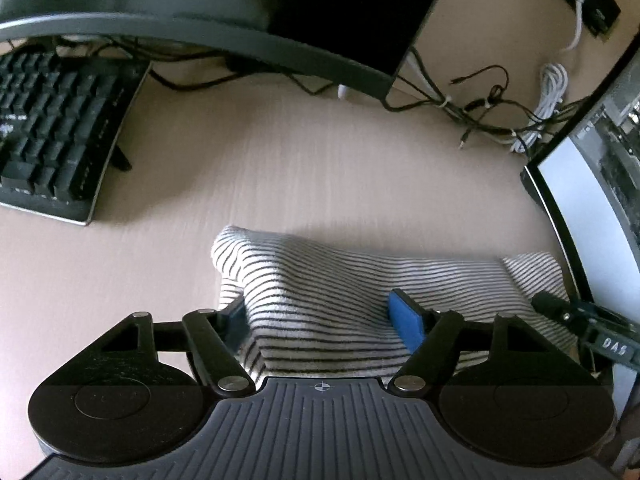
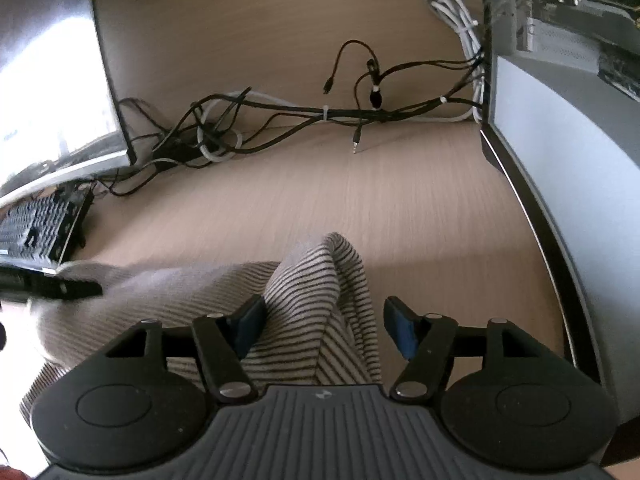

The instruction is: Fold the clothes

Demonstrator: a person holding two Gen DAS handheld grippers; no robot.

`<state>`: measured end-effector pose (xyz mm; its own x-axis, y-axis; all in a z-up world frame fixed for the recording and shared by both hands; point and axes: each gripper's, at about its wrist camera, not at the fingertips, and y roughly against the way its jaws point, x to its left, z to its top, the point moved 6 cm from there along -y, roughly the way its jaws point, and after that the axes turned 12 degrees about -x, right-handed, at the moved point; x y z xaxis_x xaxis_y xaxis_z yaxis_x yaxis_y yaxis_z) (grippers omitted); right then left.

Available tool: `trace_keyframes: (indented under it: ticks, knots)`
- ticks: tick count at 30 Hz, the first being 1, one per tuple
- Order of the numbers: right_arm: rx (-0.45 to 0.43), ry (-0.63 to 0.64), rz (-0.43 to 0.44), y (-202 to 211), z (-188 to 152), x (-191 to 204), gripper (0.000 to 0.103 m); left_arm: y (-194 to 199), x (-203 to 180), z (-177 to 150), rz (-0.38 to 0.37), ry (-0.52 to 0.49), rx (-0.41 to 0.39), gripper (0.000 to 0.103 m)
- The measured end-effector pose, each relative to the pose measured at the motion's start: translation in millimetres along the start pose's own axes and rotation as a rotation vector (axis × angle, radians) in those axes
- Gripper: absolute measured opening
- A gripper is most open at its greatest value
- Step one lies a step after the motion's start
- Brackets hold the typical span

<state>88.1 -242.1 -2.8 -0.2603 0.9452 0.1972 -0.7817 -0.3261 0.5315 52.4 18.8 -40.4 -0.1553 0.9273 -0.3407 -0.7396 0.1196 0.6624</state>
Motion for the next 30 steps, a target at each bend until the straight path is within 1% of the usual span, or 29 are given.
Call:
trace_keyframes:
  ticks: [1,5,6,7,8,9,10,12,14,15,17,19,22,25,27,29,30]
  knots:
    - [0.010,-0.023,0.002,-3.2,1.0,-2.8,0.071,-1.1,1.0,0.3,-0.001,0.011,0.004,0.078]
    - [0.062,-0.115,0.036,-21.9,2.6,-10.1,0.071,-7.6,0.7,2.3,-0.012,0.020,0.018,0.079]
    - [0.078,-0.129,0.050,-27.9,1.4,-10.2,0.067,-9.4,-1.0,4.3,-0.014,0.013,0.014,0.079]
    - [0.085,-0.131,0.062,-33.1,0.3,-8.8,0.055,-11.2,-2.9,6.4,-0.015,0.005,0.009,0.072]
    - [0.081,-0.117,0.068,-37.2,0.6,-6.3,0.049,-13.1,-4.7,8.5,-0.016,-0.003,0.005,0.056]
    - [0.070,-0.087,0.076,-41.5,3.7,-3.0,0.032,-14.5,-5.6,13.1,-0.004,-0.015,-0.006,0.050]
    - [0.057,-0.064,0.083,-44.8,10.2,-1.0,0.028,-14.4,-5.7,19.6,-0.003,-0.016,-0.025,0.040]
    - [0.016,-0.045,0.087,-45.8,27.5,2.2,0.024,-8.5,-6.7,32.2,-0.014,-0.017,-0.073,0.036]
    - [-0.040,-0.039,0.105,-36.7,44.7,2.2,0.024,4.0,-9.1,43.9,-0.039,-0.024,-0.131,0.034]
    - [-0.064,-0.036,0.112,-31.4,50.9,1.9,0.023,11.8,-11.9,44.6,-0.048,-0.038,-0.153,0.034]
    - [-0.087,-0.035,0.115,-17.2,51.2,0.2,0.023,24.5,-18.5,41.5,-0.055,-0.068,-0.178,0.034]
    - [-0.076,-0.037,0.117,-4.9,38.8,0.2,0.023,29.7,-24.9,27.2,-0.033,-0.113,-0.164,0.035]
    - [-0.026,-0.037,0.096,6.5,12.0,-2.4,0.024,34.2,-27.4,6.4,-0.021,-0.154,-0.141,0.036]
    - [-0.003,-0.059,0.086,18.0,-1.5,-4.8,0.024,40.3,-26.9,-2.1,-0.033,-0.148,-0.133,0.038]
    - [0.003,-0.033,0.082,24.1,-1.2,-3.0,0.024,43.6,-25.9,-5.0,-0.036,-0.154,-0.133,0.039]
    - [0.002,0.006,0.075,30.0,2.3,-1.1,0.029,46.8,-25.0,-7.8,-0.038,-0.160,-0.133,0.040]
    - [-0.019,0.033,0.057,33.2,9.2,-1.8,0.039,48.1,-24.6,-9.3,-0.038,-0.165,-0.133,0.040]
